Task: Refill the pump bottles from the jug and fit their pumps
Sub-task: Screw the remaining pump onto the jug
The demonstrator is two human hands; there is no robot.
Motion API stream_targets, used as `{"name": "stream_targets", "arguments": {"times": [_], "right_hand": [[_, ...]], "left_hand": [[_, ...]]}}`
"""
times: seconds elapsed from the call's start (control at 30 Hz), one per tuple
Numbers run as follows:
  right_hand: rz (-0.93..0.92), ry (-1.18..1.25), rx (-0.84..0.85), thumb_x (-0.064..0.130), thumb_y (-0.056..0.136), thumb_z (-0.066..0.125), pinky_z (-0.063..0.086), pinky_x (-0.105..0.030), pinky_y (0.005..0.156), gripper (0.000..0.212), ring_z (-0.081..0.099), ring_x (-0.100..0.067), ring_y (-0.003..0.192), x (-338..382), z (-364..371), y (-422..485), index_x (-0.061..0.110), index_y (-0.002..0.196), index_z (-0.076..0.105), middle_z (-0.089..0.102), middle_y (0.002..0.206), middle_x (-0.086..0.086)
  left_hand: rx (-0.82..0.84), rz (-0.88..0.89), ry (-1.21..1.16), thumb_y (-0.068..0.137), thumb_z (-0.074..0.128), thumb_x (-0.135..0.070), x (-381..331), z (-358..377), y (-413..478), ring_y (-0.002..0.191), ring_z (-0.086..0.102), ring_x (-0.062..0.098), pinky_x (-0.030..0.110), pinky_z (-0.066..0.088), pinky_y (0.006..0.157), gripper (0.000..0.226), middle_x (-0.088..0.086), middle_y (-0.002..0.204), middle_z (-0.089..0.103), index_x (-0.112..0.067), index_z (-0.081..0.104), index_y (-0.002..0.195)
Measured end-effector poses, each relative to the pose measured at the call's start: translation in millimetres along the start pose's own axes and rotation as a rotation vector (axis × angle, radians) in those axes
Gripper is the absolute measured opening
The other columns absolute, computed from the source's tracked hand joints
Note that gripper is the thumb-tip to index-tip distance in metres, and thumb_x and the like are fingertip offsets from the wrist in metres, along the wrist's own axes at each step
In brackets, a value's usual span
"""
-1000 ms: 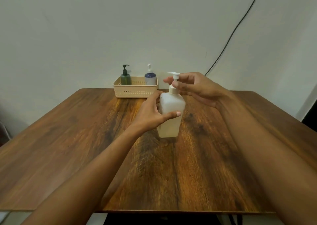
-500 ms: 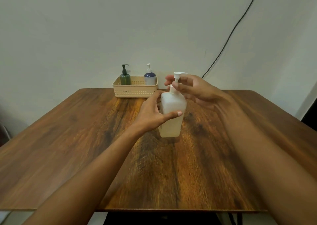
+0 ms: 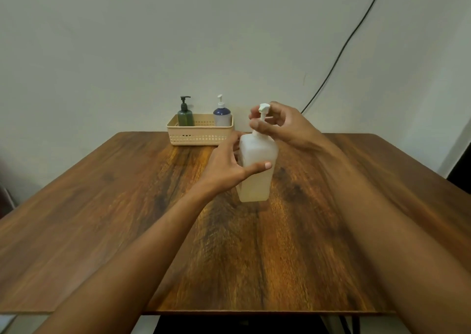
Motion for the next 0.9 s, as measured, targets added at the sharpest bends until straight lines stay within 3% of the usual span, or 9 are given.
{"name": "stream_targets", "arguments": {"times": [0.1,0.17,0.27,0.33,0.4,0.53,0.63,0.77,0.9], "right_hand": [[0.035,0.151,0.199,0.041,0.091,0.078,0.06,-0.026,0.096,0.045,0.071,-0.011,0.127,-7,3,-3,0.018,0.129,0.077,0.077,0.135,0.004],[0.019,0.175,0.226,0.033,0.093,0.079,0.059,-0.027,0.1,0.042,0.07,-0.014,0.13,-10,0,-2,0.013,0.129,0.078,0.076,0.137,0.002],[-0.016,0.116,0.078,0.035,0.08,0.091,0.064,-0.028,0.092,0.026,0.077,-0.014,0.112,-9,-8,3,0.014,0.093,0.081,0.083,0.113,0.003],[-0.035,0.023,-0.022,0.045,0.071,0.093,0.062,-0.021,0.074,0.041,0.077,-0.007,0.089,-8,-9,5,0.015,0.076,0.066,0.08,0.091,0.007],[-0.054,-0.054,-0.064,0.055,0.069,0.09,0.058,-0.017,0.068,0.05,0.071,-0.001,0.079,-5,-6,5,0.017,0.087,0.065,0.076,0.087,0.01],[0.005,0.138,0.059,0.046,0.084,0.084,0.063,-0.036,0.097,0.043,0.075,-0.014,0.116,-8,-2,5,0.024,0.12,0.075,0.079,0.125,0.0],[0.019,0.198,0.194,0.035,0.096,0.077,0.062,-0.033,0.098,0.034,0.075,-0.018,0.121,-4,5,1,0.02,0.127,0.08,0.08,0.128,-0.003],[-0.02,-0.025,0.018,0.049,0.09,0.08,0.059,-0.019,0.087,0.035,0.076,-0.005,0.11,7,-8,-1,0.026,0.115,0.085,0.083,0.114,0.01],[-0.063,-0.138,-0.205,0.051,0.087,0.084,0.056,-0.022,0.086,0.04,0.073,0.002,0.104,11,-13,-6,0.023,0.116,0.083,0.08,0.109,0.014]], "left_hand": [[-0.01,0.0,0.016,0.066,0.087,-0.063,1,-3,2,0.12,0.063,0.015,0.046,0.06,0.096,0.086,-0.007,0.131,0.062,-0.032,0.05,0.137],[-0.016,0.002,0.015,0.065,0.087,-0.065,-1,-4,3,0.119,0.063,0.012,0.044,0.061,0.095,0.084,-0.011,0.128,0.063,-0.034,0.051,0.134],[-0.023,0.008,0.013,0.063,0.086,-0.067,-4,-5,5,0.114,0.064,0.007,0.041,0.062,0.092,0.08,-0.019,0.12,0.062,-0.038,0.051,0.128],[-0.034,0.003,0.001,0.063,0.085,-0.067,-4,-7,6,0.114,0.064,0.006,0.041,0.062,0.092,0.079,-0.019,0.12,0.063,-0.038,0.051,0.127],[-0.042,0.01,-0.007,0.064,0.086,-0.066,-5,-9,7,0.114,0.064,0.006,0.04,0.061,0.093,0.077,-0.018,0.121,0.064,-0.037,0.053,0.127],[-0.041,0.017,0.002,0.064,0.087,-0.066,-5,-11,7,0.113,0.065,0.005,0.041,0.062,0.091,0.074,-0.017,0.12,0.064,-0.037,0.054,0.124],[-0.035,0.012,0.005,0.064,0.088,-0.065,-5,-11,8,0.113,0.066,0.007,0.042,0.062,0.091,0.077,-0.014,0.122,0.065,-0.035,0.054,0.127],[-0.044,0.007,0.006,0.066,0.088,-0.063,-4,-11,9,0.115,0.065,0.009,0.041,0.062,0.092,0.078,-0.012,0.124,0.064,-0.034,0.054,0.13],[-0.059,-0.008,-0.013,0.066,0.087,-0.064,-2,-12,10,0.118,0.064,0.011,0.04,0.062,0.093,0.085,-0.008,0.13,0.064,-0.03,0.053,0.135]]}}
Point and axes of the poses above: each hand's wrist, its own y-axis towards the middle knuckle, its own z-axis out of the palm, x = y × z, the point moved 10 cm from there along y, towards the middle knuckle
